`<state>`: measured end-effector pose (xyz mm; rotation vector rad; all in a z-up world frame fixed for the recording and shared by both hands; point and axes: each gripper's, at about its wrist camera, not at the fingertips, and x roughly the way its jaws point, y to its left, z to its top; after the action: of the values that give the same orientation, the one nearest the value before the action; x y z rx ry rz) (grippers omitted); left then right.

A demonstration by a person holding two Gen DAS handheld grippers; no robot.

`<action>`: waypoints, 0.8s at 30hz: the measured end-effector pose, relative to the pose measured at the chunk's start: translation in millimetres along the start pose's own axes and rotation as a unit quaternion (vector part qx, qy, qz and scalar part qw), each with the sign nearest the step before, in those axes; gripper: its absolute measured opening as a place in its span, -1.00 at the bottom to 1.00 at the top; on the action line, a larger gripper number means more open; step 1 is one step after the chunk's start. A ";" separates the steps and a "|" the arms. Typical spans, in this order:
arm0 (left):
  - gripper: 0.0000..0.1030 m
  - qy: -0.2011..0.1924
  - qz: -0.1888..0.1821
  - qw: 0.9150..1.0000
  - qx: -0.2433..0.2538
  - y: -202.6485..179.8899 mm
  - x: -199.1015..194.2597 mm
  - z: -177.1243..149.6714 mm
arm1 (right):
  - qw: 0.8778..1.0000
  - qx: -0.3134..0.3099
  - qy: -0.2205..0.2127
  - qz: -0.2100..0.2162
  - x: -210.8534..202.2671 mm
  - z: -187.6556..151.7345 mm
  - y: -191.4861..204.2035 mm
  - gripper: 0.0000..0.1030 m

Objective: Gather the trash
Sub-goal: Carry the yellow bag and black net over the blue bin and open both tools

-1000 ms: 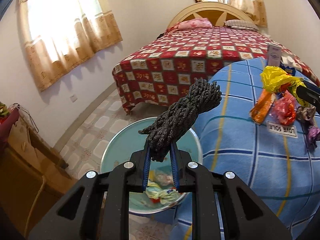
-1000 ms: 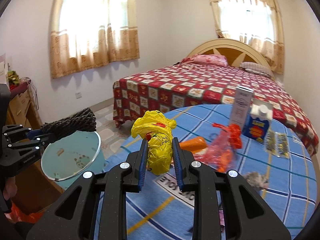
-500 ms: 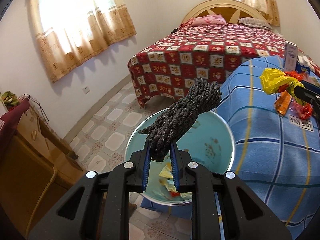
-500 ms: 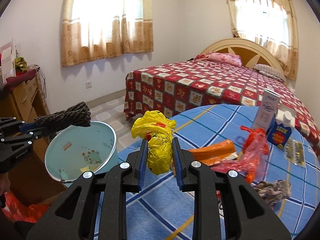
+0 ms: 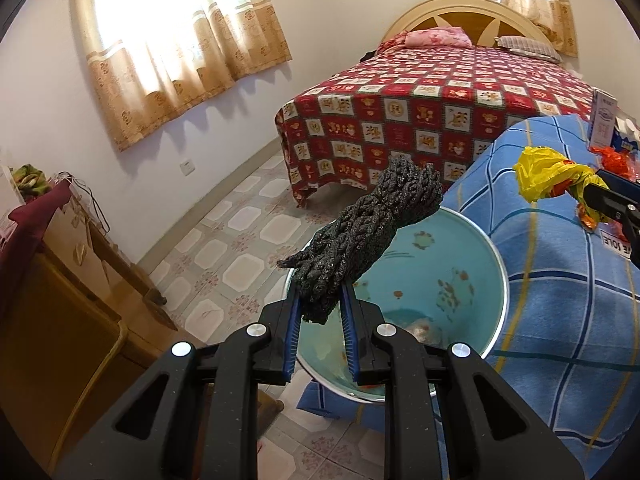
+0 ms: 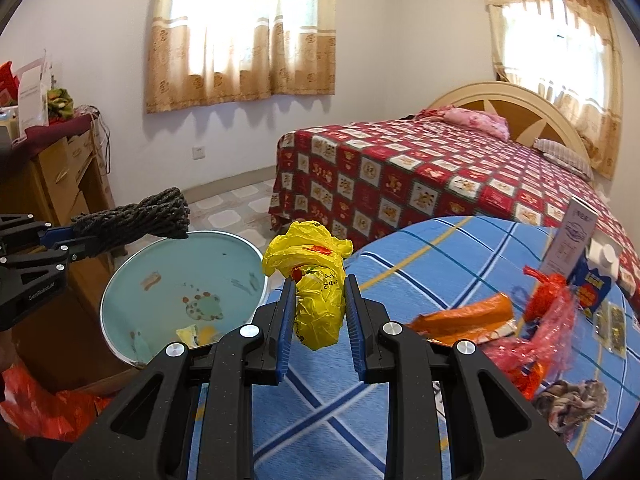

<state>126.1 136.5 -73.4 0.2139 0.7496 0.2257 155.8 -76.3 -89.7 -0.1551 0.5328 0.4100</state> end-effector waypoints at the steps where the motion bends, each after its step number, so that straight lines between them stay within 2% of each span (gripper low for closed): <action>1: -0.63 0.001 0.001 1.000 -0.001 1.5 1.1 -0.5 | 1.000 -0.001 0.001 0.001 1.4 1.2 1.2 -0.52; 24: -0.62 0.009 0.024 1.000 -0.011 20.0 7.5 -7.5 | 0.999 -0.033 0.010 0.029 17.6 7.6 32.0 -0.51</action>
<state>123.8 158.5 -78.2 0.2094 0.7606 0.2824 159.7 -39.4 -93.6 -0.2073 0.5453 0.4827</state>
